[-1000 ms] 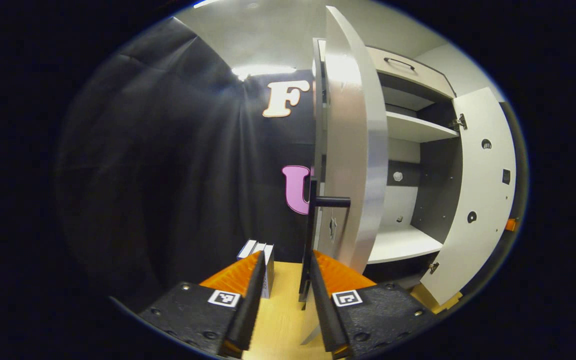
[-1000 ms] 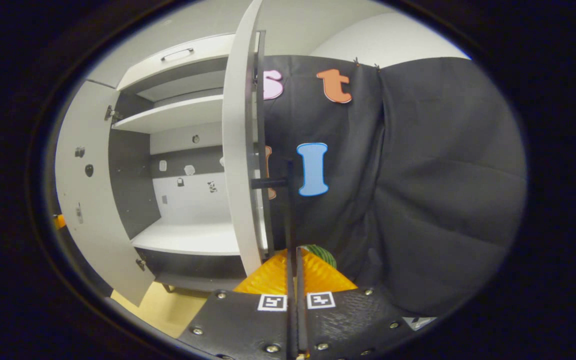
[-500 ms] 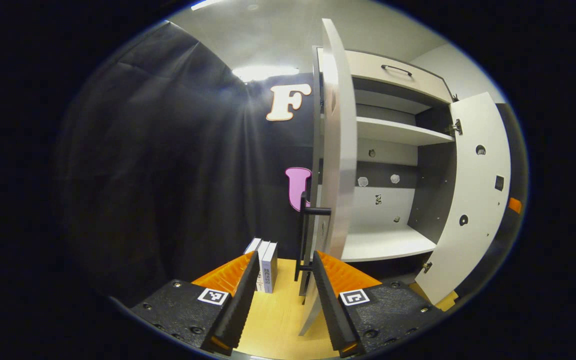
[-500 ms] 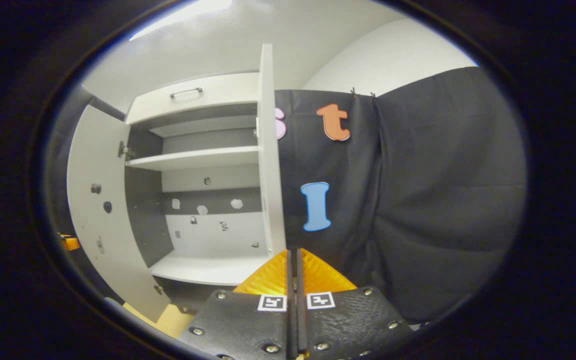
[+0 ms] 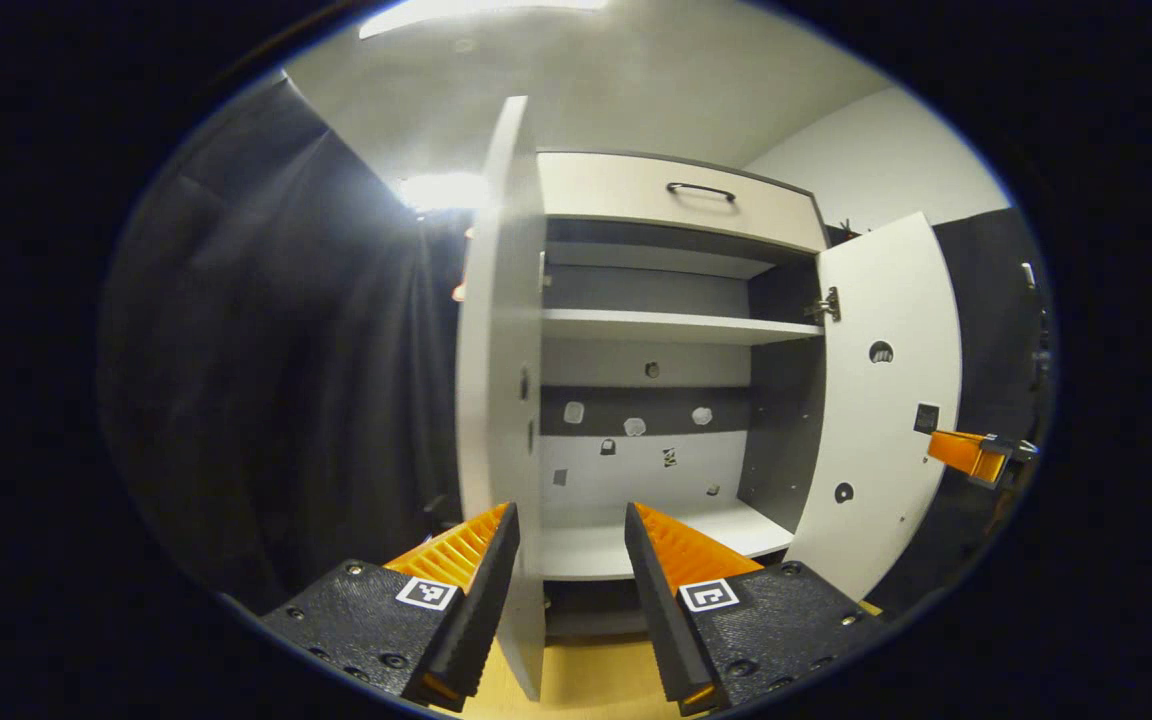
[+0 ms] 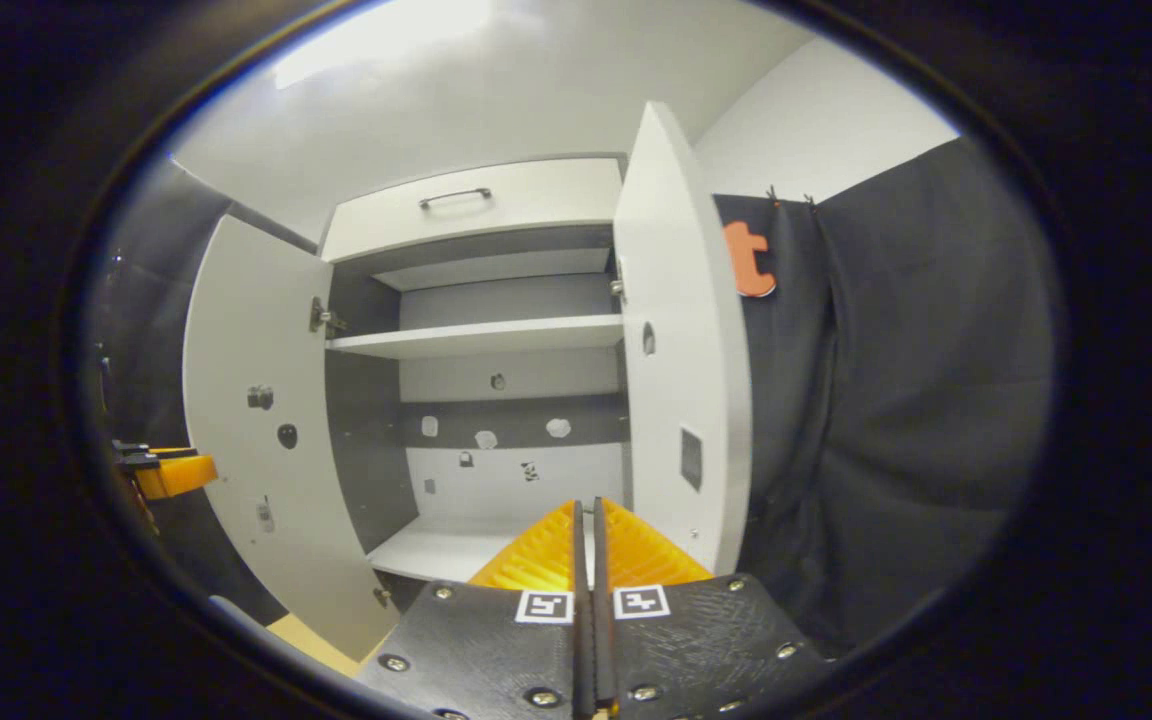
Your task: Open the right door of the double-door shoe cabinet with the right hand, and open the left door with the left hand.
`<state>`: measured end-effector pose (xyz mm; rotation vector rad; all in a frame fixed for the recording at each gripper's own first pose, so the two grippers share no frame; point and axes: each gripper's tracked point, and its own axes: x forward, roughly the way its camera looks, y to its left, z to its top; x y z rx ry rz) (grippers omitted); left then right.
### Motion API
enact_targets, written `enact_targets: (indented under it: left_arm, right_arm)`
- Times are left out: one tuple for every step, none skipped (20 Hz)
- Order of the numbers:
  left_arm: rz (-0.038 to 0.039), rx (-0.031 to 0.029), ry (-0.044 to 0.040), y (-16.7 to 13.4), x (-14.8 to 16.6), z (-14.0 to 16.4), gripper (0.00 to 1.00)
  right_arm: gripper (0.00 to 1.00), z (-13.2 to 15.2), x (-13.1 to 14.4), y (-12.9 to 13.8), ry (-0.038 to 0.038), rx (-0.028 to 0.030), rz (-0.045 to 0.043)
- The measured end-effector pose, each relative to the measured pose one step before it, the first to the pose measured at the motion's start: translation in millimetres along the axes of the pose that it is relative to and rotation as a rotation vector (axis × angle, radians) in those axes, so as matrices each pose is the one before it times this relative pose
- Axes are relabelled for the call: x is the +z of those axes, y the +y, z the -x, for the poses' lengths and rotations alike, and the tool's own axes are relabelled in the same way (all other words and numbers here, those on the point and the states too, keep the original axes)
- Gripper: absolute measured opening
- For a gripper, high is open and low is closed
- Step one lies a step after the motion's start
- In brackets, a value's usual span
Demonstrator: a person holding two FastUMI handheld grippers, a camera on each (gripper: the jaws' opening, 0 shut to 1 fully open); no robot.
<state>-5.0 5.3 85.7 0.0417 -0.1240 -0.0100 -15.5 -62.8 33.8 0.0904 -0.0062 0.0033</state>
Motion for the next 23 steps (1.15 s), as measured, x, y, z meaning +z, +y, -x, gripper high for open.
enact_targets:
  left_arm:
    - [-0.00842, -0.02027, -0.00773, -11.38, 2.8, -6.79, 0.66]
    - [-0.00585, -0.01916, -0.00199, -9.71, 2.41, -7.42, 0.67]
    - [-0.00105, -0.01647, -0.00496, -7.85, 2.68, -5.27, 0.67]
    - [0.0035, -0.01625, -0.006, -8.47, 2.79, -7.06, 0.69]
    - [0.01093, -0.0179, -0.00815, -8.99, 3.18, -6.59, 0.7]
    - [0.01507, -0.02342, -0.00285, -8.74, -0.1, -4.86, 0.72]
    - [0.01385, -0.01594, -0.00062, -6.23, -0.54, -4.66, 0.77]
    - [0.00716, 0.00092, -0.00093, -1.3, -0.91, -5.13, 0.85]
    - [0.00223, 0.00573, 0.00056, -0.36, -1.77, -4.1, 0.93]
    - [-0.00144, 0.00699, 0.00156, -0.65, -0.57, -2.14, 0.99]
    - [-0.00355, 0.0062, 0.00022, -1.61, -1.72, -5.19, 0.98]
    - [-0.00205, 0.00476, 0.0022, -1.42, -1.67, -2.7, 0.96]
    - [-0.00432, 0.00294, 0.00335, -0.73, -2.5, -2.17, 0.98]
    - [-0.00214, -0.00271, 0.00177, -2.67, -0.92, -2.4, 0.98]
    - [-0.00094, -0.00765, 0.0004, -2.67, -0.87, -0.34, 0.98]
    - [0.00032, -0.00843, -0.0008, -2.72, 0.26, -1.76, 0.98]
    - [0.00113, -0.00398, -0.00286, -1.72, 0.53, -0.69, 0.98]
    - [0.00001, -0.00171, -0.0029, -1.67, 1.26, -1.2, 0.98]
    - [-0.00238, -0.00391, -0.0036, -2.09, 1.41, -0.77, 0.98]
    - [-0.00415, -0.00423, -0.00457, -2.01, 0.71, -0.2, 0.98]
    - [-0.0046, -0.00454, -0.00383, -2.22, 1.37, -0.32, 0.98]
    - [-0.00326, -0.00489, -0.0049, -1.8, 1.34, -0.19, 0.98]
    - [-0.0013, -0.0065, -0.0046, -2.17, 1.0, -0.09, 0.98]
  right_arm:
    - [0.12, -4.76, -3.48, 7.44, 0.01376, 0.00962, 0.00461]
    - [0.05, -3.67, -3.11, 3.6, 0.00978, -0.00283, 0.00836]
    - [0.05, -4.04, -1.63, 4.14, 0.00638, 0.00019, 0.00491]
    - [0.07, -0.71, 0.11, 6.41, 0.00419, 0.00893, -0.00417]
    - [0.08, -0.27, 1.33, 6.01, -0.00229, 0.0107, -0.00998]
    - [0.23, -2.59, 0.59, 4.76, -0.00045, 0.00933, -0.00966]
    - [0.29, 0.55, 0.01, 2.95, -0.00193, 0.00649, -0.00609]
    - [0.53, -0.13, 1.76, 2.1, -0.00508, 0.00363, -0.00205]
    - [0.69, -1.07, 1.66, 1.79, -0.00936, 0.00142, 0.00046]
    - [0.77, 0.71, 2.96, 0.26, -0.01138, -0.00306, -0.00005]
    - [0.82, -0.03, 1.8, 0.48, -0.00575, -0.00252, -0.00089]
    - [0.93, 1.82, -0.48, -0.35, -0.00178, -0.00593, 0.00033]
    - [0.86, -0.22, 0.61, -0.71, -0.00411, -0.00391, 0.00217]
    - [0.96, 0.01, 1.08, 0.34, -0.0023, -0.0015, 0.00164]
    - [0.92, -0.31, 0.69, 0.5, -0.00393, -0.00282, 0.00293]
    - [0.97, 0.35, 0.83, -0.61, -0.00224, -0.00471, 0.00407]
    - [0.97, -1.07, 0.78, -0.42, -0.00326, -0.00357, 0.00451]
    - [0.97, -0.33, 0.8, 0.04, -0.00164, -0.00314, 0.00437]
    - [0.97, 0.42, 0.71, 0.19, -0.00266, -0.00291, 0.00462]
    - [0.92, 1.08, 1.47, -0.23, -0.00408, -0.00278, 0.00404]
    - [0.92, -0.34, 0.67, 0.13, -0.00462, -0.00275, 0.00355]
    - [0.97, 0.53, 0.7, -0.15, -0.00283, -0.00297, 0.00373]
    - [0.92, 0.72, -0.6, 0.08, 0.00001, -0.00216, 0.00357]
